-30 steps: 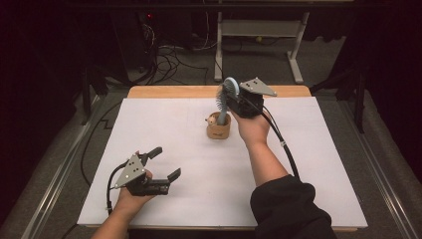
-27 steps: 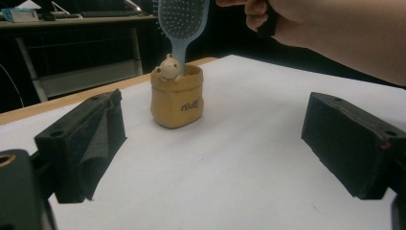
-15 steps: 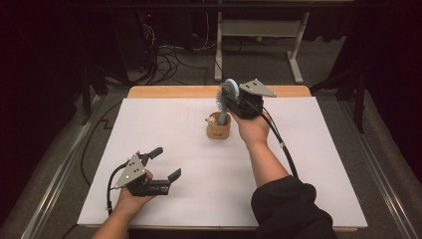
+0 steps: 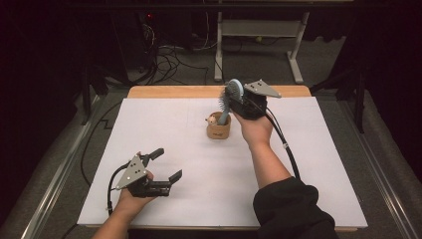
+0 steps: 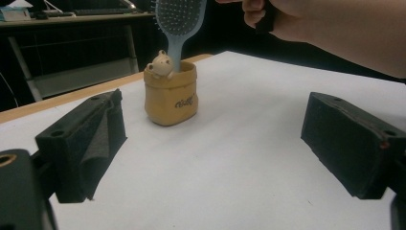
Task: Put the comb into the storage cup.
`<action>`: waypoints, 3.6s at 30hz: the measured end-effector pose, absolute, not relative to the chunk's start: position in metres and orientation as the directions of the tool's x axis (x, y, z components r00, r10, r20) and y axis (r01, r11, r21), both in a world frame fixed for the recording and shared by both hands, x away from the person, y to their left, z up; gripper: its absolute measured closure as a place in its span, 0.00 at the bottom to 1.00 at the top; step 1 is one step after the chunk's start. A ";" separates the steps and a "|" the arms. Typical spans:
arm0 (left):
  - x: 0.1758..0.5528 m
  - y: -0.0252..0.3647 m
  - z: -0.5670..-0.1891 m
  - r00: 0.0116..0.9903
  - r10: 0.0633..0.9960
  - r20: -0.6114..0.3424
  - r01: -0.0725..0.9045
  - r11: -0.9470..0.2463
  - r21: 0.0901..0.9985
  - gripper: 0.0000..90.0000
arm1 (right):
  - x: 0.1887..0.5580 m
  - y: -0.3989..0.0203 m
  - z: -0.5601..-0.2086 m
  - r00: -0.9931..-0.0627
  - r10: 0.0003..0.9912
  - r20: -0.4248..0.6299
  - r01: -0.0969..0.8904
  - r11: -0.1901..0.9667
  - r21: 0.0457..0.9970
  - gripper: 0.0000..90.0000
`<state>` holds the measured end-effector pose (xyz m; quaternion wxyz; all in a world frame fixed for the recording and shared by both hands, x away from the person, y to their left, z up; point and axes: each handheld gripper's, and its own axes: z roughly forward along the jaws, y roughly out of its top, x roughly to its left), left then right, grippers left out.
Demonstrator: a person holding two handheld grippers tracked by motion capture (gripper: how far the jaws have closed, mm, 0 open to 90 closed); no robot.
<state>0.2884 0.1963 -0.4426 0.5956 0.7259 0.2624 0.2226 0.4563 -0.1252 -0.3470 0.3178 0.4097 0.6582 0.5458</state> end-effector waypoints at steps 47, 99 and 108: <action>0.288 0.194 -0.444 0.773 0.634 0.013 0.117 -0.163 0.980 0.11 | 0.450 -0.152 -0.351 -0.448 0.890 0.080 0.225 0.026 0.974 0.51; 0.287 0.193 -0.444 0.779 0.627 0.015 0.116 -0.166 0.979 0.11 | 0.444 -0.156 -0.350 -0.494 0.865 0.086 0.247 0.045 0.968 0.08; 0.288 0.193 -0.444 0.777 0.629 0.014 0.117 -0.166 0.979 0.12 | 0.444 -0.158 -0.349 -0.487 0.870 0.080 0.253 0.053 0.966 0.00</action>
